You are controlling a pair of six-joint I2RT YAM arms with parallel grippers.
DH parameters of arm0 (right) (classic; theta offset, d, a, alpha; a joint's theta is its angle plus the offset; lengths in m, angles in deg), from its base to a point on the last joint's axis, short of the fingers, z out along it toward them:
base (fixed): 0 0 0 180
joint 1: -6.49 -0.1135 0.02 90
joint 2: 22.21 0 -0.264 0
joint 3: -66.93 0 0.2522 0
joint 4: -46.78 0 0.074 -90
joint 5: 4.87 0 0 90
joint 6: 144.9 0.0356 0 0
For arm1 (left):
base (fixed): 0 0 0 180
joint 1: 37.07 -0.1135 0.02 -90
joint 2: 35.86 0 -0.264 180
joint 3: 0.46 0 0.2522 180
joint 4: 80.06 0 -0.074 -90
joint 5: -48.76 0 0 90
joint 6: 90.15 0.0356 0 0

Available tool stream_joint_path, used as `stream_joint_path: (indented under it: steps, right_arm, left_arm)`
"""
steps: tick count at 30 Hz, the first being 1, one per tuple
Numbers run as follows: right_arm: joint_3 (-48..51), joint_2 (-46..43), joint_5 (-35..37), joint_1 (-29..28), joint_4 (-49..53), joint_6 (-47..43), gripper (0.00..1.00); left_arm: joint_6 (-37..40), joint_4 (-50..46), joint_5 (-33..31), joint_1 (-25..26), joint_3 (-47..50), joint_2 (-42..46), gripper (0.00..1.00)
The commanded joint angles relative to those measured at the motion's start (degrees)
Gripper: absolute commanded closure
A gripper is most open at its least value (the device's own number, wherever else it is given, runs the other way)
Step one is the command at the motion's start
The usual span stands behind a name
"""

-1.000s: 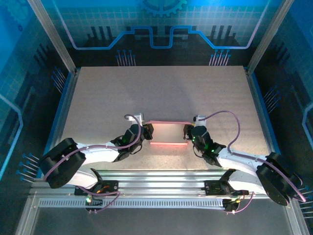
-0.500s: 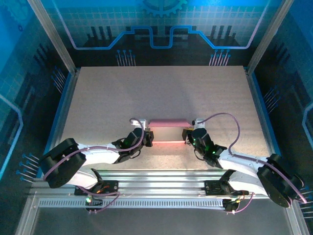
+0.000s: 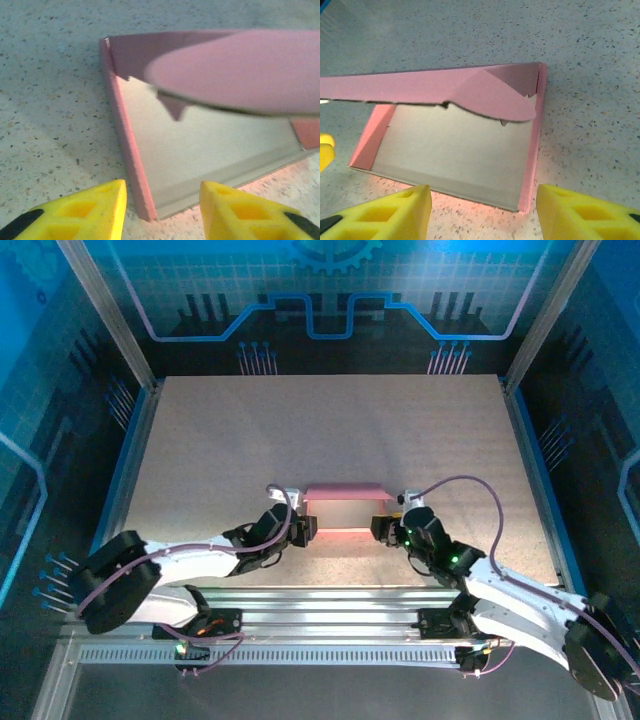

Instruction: Fold the paper box

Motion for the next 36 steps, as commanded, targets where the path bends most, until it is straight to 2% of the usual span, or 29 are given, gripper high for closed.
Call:
stream_joint_path:
  steps: [1,5,10,13,16,19,21,29,36]
  right_arm:
    - [-0.76,-4.76,-2.31,-0.52,10.58,-0.73,0.33]
    - [-5.05,-9.24,-3.86,-0.4,18.12,-1.65,0.2]
    - [-14.19,-9.34,-5.61,0.41,24.96,-4.14,0.08]
    - [-20.87,-5.56,-9.47,3.59,28.57,-4.97,0.06]
    - [-26.71,-0.34,-16.2,9.17,31.95,-4.09,0.05]
    - [-31.15,5.02,-23.14,14.34,34.67,-3.07,0.03]
    - [-32.74,8.1,-26.21,16.28,35.26,-2.74,0.01]
    - [-30.24,15.88,-32.35,18.97,29.01,-0.57,0.0]
    - [-28.81,19.36,-36.07,19.46,24.75,0.21,0.05]
  left_arm:
    - [2.08,-7.83,4.35,0.31,1.16,7.22,0.48]
    - [1.02,-20.33,7.64,0.3,-2.48,16.53,0.37]
    - [0.31,-34.09,6.05,-1.39,-10.79,22.38,0.34]
    - [-0.61,-39.04,11.48,-7.42,-16.51,21.53,0.35]
    - [-1.4,-43.69,18.02,-13.71,-22.6,17.18,0.36]
    - [-2.51,-47.47,22.38,-17.0,-27.46,12.01,0.37]
    - [-3.55,-47.84,24.4,-17.53,-29.41,9.18,0.41]
    - [-4.94,-45.45,29.03,-17.62,-32.13,-0.73,0.42]
    - [-6.15,-42.64,32.21,-17.62,-31.98,-4.28,0.43]
